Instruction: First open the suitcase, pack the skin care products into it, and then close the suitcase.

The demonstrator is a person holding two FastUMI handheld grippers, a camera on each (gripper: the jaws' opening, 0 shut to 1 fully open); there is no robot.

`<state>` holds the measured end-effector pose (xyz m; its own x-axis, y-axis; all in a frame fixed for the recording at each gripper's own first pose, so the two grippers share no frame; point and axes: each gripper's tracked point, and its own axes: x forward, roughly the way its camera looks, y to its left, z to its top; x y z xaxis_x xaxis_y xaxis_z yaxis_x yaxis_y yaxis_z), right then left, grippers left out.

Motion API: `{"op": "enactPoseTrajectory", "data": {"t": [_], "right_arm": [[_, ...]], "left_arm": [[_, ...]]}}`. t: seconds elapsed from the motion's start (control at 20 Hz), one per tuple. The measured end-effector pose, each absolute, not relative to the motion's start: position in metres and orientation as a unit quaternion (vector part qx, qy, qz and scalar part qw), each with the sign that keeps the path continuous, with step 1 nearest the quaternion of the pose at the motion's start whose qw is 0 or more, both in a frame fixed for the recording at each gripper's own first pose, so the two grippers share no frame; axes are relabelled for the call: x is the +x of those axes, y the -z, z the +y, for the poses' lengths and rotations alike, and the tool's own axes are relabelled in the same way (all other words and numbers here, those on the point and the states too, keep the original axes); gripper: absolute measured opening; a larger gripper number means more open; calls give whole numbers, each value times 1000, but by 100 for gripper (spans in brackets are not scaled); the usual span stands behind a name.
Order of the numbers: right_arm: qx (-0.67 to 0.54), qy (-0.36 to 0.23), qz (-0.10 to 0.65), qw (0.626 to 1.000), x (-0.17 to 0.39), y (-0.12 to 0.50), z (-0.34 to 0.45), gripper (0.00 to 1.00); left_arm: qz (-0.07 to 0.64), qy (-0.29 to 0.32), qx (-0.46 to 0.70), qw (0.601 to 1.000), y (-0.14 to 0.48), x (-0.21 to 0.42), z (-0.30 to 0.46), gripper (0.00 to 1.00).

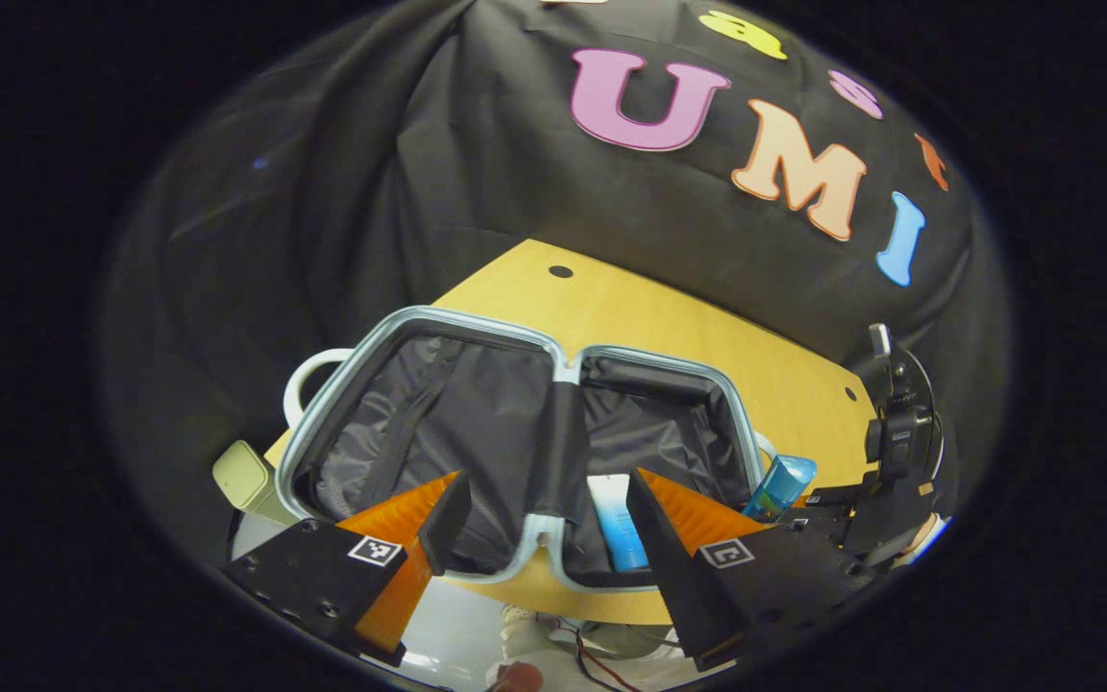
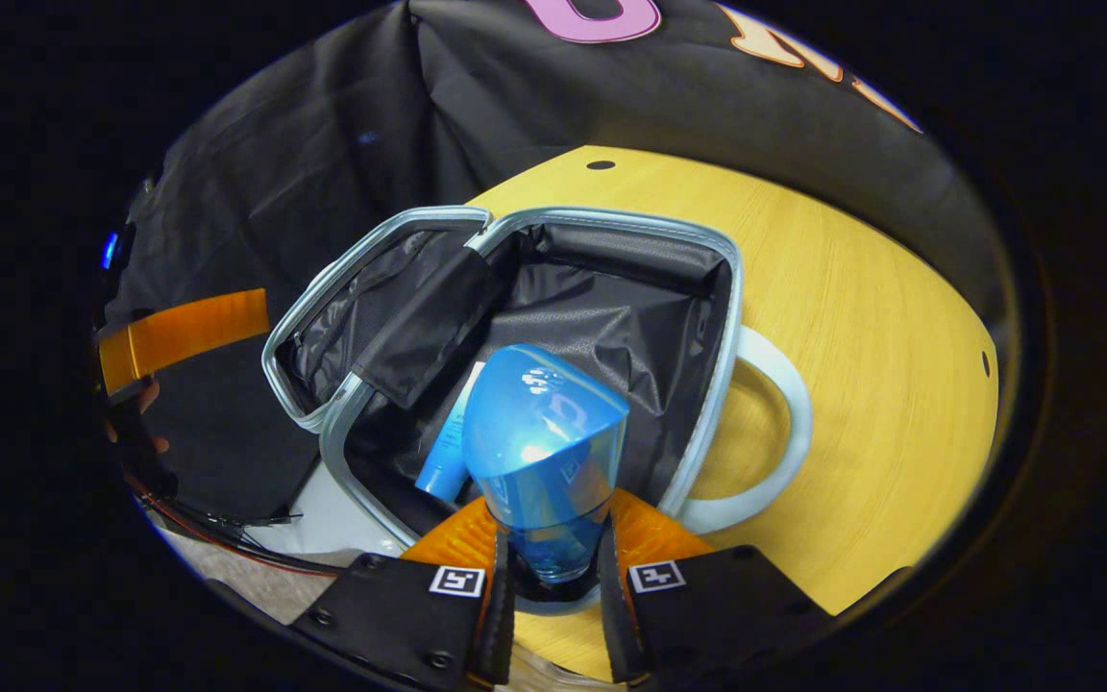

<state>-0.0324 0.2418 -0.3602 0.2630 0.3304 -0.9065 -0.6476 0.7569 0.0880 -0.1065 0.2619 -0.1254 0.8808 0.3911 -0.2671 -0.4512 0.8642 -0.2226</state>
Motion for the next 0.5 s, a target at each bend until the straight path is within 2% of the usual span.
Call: {"op": "enactPoseTrajectory", "data": {"t": [0.05,0.1,0.15,0.35,0.4,0.5], "right_arm": [[-153,-311,525,778,-32,361,242,38],[-153,-309,529,775,-32,364,242,37],[-156,-306,533,773,-32,366,242,40],[-176,-299,538,768,-34,379,248,40],[-176,-298,538,769,-35,380,250,45],[-170,-296,535,773,-33,375,252,43]], "left_arm": [[106,-225,-148,957,127,-108,269,99],[107,-231,-157,954,127,-114,275,96],[105,-236,-163,952,126,-119,280,96],[99,-266,-172,943,124,-139,309,96],[100,-273,-174,941,124,-146,316,96],[101,-287,-173,937,128,-153,332,96]]}}
